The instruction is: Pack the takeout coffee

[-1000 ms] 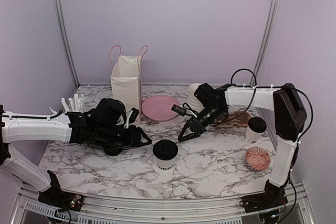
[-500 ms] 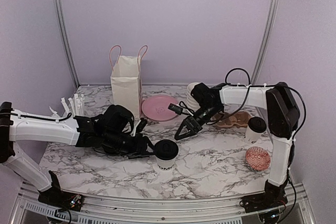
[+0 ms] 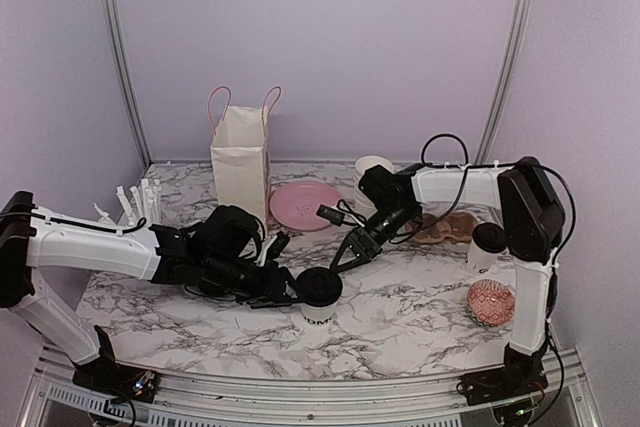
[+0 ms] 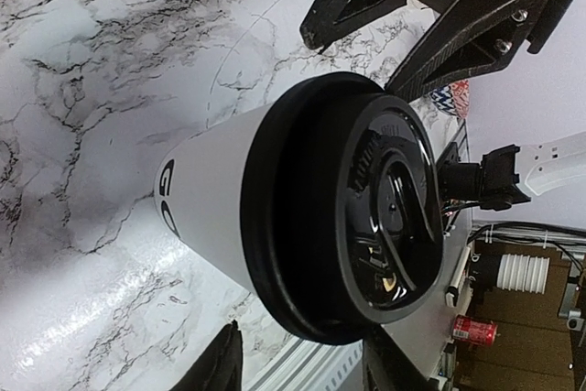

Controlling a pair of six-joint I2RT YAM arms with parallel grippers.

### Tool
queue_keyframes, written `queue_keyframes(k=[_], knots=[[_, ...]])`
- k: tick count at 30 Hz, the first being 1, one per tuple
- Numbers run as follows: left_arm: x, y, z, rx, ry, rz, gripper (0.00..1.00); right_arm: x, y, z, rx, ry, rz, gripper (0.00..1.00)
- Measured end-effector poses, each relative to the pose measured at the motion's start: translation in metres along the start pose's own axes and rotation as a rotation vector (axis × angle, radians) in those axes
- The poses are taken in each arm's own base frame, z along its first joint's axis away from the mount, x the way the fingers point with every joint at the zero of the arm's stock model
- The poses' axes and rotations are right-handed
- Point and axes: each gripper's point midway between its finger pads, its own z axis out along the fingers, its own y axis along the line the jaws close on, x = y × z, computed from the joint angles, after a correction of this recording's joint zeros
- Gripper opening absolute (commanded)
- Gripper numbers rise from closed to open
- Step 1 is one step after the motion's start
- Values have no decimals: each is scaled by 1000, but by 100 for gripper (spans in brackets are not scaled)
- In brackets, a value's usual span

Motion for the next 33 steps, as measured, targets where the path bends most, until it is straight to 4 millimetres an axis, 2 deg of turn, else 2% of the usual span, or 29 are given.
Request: queue_keyframes(k=[12,17,23,29,33], knots=[[3,-2,8,-13,30,73,39,2,-3,2,12,5,24,38],[1,-2,3,-40,19,105,43,1,-1,2,15,7,12,39],[-2,3,-11,-108,13,146,49,0,13,0,47,28,-45,43],[-22,-26,-31,-86,-39,218,51,-8,40,-12,68,8,-137,45],[-29,-33,-41,-89,-73,238,53,-4,46,-15,73,8,-158,45]])
